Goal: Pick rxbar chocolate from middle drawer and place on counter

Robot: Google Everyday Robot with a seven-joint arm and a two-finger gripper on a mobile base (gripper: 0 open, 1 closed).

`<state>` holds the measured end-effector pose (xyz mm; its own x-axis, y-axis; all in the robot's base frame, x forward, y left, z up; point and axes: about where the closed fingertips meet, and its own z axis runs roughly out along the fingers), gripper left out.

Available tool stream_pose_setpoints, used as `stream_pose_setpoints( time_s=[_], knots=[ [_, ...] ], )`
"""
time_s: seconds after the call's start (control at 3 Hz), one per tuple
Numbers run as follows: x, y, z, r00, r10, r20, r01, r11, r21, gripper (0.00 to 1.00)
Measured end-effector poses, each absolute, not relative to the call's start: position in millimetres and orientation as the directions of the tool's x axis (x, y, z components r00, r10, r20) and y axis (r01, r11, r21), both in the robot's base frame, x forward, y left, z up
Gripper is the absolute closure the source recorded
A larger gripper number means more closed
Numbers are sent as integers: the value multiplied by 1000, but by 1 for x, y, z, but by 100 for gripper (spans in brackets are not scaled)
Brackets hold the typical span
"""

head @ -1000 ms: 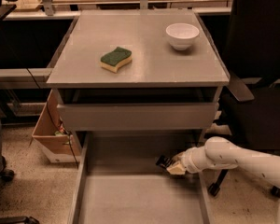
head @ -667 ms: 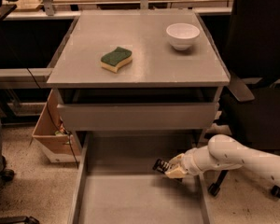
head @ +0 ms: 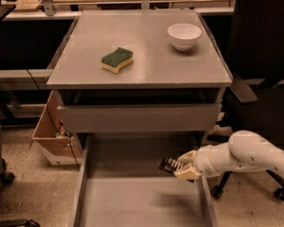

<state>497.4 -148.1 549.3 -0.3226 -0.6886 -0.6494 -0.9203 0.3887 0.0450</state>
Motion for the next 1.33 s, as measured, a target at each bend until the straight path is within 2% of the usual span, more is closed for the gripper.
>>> stream_pose_setpoints(
  time_s=[0.33,1.0,1.33],
  knots=[
    [498,-157,594,-271,-718,-641,-915,400,-61,100],
    [493,-151,593,-274,-731,-625,-920,389,-52,100],
    [483,-150,626,-267,-744,-612,-920,387,-69,100]
  ],
)
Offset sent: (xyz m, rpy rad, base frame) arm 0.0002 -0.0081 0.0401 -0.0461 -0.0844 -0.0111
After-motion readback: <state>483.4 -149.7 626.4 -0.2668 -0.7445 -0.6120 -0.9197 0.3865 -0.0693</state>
